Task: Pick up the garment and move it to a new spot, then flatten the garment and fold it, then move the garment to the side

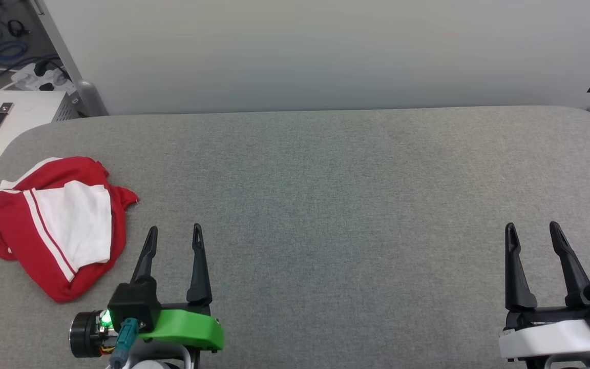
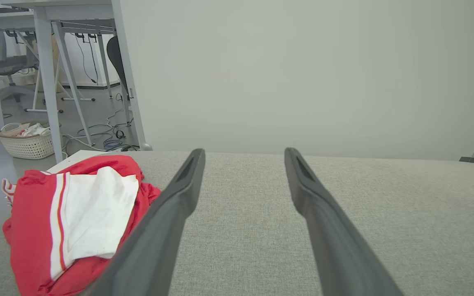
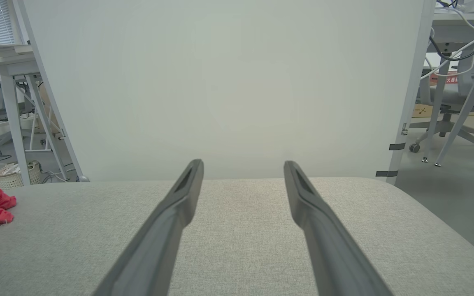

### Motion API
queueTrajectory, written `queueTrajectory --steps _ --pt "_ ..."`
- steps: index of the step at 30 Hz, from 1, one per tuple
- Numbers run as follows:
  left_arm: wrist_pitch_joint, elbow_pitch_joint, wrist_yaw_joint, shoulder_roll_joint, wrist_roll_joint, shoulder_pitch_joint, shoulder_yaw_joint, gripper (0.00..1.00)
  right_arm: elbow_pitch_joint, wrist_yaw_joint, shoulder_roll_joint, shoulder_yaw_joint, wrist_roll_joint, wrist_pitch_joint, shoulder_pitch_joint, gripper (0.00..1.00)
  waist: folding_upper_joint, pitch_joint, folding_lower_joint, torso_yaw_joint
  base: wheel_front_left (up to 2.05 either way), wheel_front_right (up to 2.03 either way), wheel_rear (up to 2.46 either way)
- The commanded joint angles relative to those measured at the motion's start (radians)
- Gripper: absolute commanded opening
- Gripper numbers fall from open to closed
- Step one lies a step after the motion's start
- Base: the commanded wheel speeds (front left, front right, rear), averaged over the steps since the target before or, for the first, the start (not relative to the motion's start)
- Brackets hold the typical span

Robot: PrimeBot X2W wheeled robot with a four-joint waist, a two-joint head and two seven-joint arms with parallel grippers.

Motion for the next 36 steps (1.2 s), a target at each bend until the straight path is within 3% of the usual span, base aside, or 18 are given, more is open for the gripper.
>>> queueTrajectory --steps 1,11,36 --pt "-0.006 0.004 0.004 -0.005 -0.009 0.007 0.002 1.00 -0.002 -0.001 0.002 0.000 0.005 -0.009 0.007 1.00 0.0000 0.000 0.0000 0.002 0.00 0.00 0.00" --pt "-0.006 0.003 0.008 -0.005 -0.013 -0.003 0.018 1.00 -0.009 -0.001 0.002 0.006 -0.002 -0.009 0.003 1.00 0.0000 0.012 0.0000 0.061 0.00 0.00 0.00" --pt "-0.006 -0.015 0.035 -0.005 -0.052 -0.023 0.064 1.00 -0.040 -0.001 0.002 0.020 -0.039 -0.009 -0.021 1.00 0.0000 0.076 0.0000 0.405 0.00 0.00 0.00"
